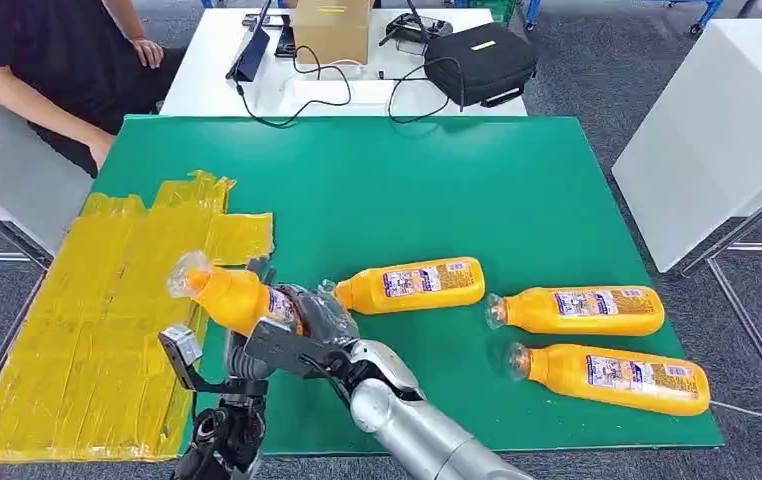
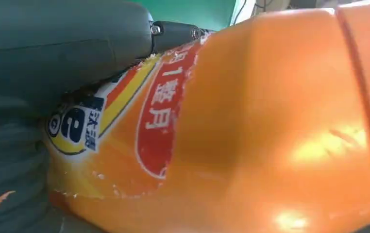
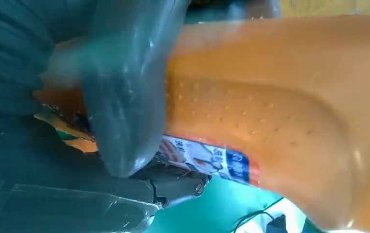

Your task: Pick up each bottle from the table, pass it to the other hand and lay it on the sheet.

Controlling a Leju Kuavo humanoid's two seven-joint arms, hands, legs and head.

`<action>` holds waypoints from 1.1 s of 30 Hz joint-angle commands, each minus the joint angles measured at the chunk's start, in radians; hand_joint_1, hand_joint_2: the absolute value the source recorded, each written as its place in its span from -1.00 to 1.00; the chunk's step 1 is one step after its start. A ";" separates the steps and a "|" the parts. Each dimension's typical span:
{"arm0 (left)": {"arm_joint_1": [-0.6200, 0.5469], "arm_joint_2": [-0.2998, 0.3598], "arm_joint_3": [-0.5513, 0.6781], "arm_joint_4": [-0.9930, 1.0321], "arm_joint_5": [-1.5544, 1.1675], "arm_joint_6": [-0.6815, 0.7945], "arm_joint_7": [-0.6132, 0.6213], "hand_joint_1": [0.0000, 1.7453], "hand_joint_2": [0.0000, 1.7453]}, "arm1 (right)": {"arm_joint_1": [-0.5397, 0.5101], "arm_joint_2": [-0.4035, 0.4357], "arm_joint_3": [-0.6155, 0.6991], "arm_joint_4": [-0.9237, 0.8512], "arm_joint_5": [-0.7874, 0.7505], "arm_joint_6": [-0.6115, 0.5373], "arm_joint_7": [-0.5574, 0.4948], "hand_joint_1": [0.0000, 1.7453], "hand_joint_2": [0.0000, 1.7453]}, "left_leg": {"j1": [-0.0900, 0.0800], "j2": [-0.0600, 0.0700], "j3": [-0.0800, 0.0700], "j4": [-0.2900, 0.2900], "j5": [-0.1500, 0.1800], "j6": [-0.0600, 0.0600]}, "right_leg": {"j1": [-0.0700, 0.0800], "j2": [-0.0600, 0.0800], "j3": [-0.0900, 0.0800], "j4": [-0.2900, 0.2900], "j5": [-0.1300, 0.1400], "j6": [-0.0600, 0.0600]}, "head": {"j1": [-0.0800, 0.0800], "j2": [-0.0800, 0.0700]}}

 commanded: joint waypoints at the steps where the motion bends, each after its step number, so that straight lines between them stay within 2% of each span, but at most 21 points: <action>1: -0.059 0.012 -0.026 0.014 -0.010 0.006 0.012 -1.00 1.00 | 0.010 -0.002 0.207 0.075 0.001 0.020 -0.003 1.00 1.00 | 0.000 -0.002 0.001 -0.001 0.000 0.001 | 0.001 -0.003 0.002 -0.001 -0.001 -0.002 | 0.000 0.000; 6: -0.036 0.021 0.001 0.009 0.008 0.009 -0.005 -1.00 1.00 | 0.028 -0.002 0.304 0.052 0.009 0.018 0.023 1.00 1.00 | 0.000 -0.002 0.005 -0.002 -0.001 0.001 | 0.001 -0.003 0.006 -0.002 -0.002 -0.003 | 0.000 0.000; 7: -0.031 0.018 0.006 0.005 0.014 0.004 -0.007 0.48 1.00 | 0.027 -0.002 0.314 0.051 0.005 0.023 0.026 1.00 1.00 | 0.000 -0.002 0.002 -0.001 0.000 0.000 | 0.001 -0.002 0.003 -0.001 -0.001 -0.002 | 0.000 0.000; 8: -0.025 0.013 0.012 -0.003 0.020 -0.001 -0.009 1.00 1.00 | 0.023 -0.002 0.325 0.053 0.000 0.018 0.029 1.00 1.00 | 0.000 -0.003 0.004 -0.001 -0.001 0.001 | 0.001 -0.003 0.005 -0.001 -0.002 -0.003 | 0.000 0.000; 18: 0.067 -0.016 0.067 -0.132 0.031 0.000 0.016 1.00 1.00 | 0.020 -0.002 0.291 0.087 -0.011 -0.021 -0.006 1.00 1.00 | 0.000 -0.003 0.002 -0.001 0.000 0.001 | 0.001 -0.004 0.003 -0.001 -0.001 -0.002 | 0.000 0.000; 24: 0.106 -0.028 0.100 -0.178 0.033 -0.004 0.020 1.00 1.00 | 0.040 -0.002 0.202 0.084 0.047 -0.041 -0.037 1.00 1.00 | 0.000 -0.004 0.004 -0.001 0.000 0.001 | 0.001 -0.004 0.005 -0.002 -0.002 -0.003 | 0.000 0.000; 28: 0.134 -0.036 0.139 -0.208 0.043 -0.014 0.012 1.00 1.00 | 0.070 -0.002 0.126 0.054 0.120 -0.096 -0.056 1.00 1.00 | 0.000 -0.003 0.004 -0.001 -0.001 0.001 | 0.001 -0.004 0.005 -0.002 -0.002 -0.003 | 0.000 0.000; 29: 0.132 -0.034 0.144 -0.207 0.043 -0.018 0.014 1.00 1.00 | 0.071 -0.002 0.116 0.049 0.129 -0.089 -0.055 0.74 1.00 | 0.000 -0.003 0.004 -0.001 -0.001 0.001 | 0.001 -0.004 0.005 -0.001 -0.002 -0.003 | 0.000 0.000; 30: 0.125 -0.043 0.172 -0.203 0.043 -0.015 0.015 1.00 1.00 | 0.088 -0.002 0.058 0.012 0.189 -0.162 -0.070 -1.00 1.00 | 0.000 -0.003 0.002 -0.001 0.000 0.001 | 0.001 -0.004 0.003 -0.001 -0.001 -0.002 | 0.000 0.000; 31: 0.117 -0.045 0.187 -0.199 0.044 -0.016 0.017 1.00 1.00 | 0.085 -0.002 0.027 -0.003 0.233 -0.164 -0.062 -1.00 -1.00 | 0.000 -0.004 0.004 -0.001 -0.001 0.001 | 0.001 -0.005 0.005 -0.001 -0.002 -0.003 | 0.000 0.000; 33: 0.113 -0.052 0.214 -0.209 0.040 -0.023 0.016 1.00 1.00 | 0.108 -0.002 -0.068 -0.060 0.308 -0.161 -0.065 -1.00 -1.00 | 0.000 -0.004 0.002 -0.001 0.000 0.001 | 0.001 -0.004 0.003 -0.001 -0.001 -0.002 | 0.000 0.000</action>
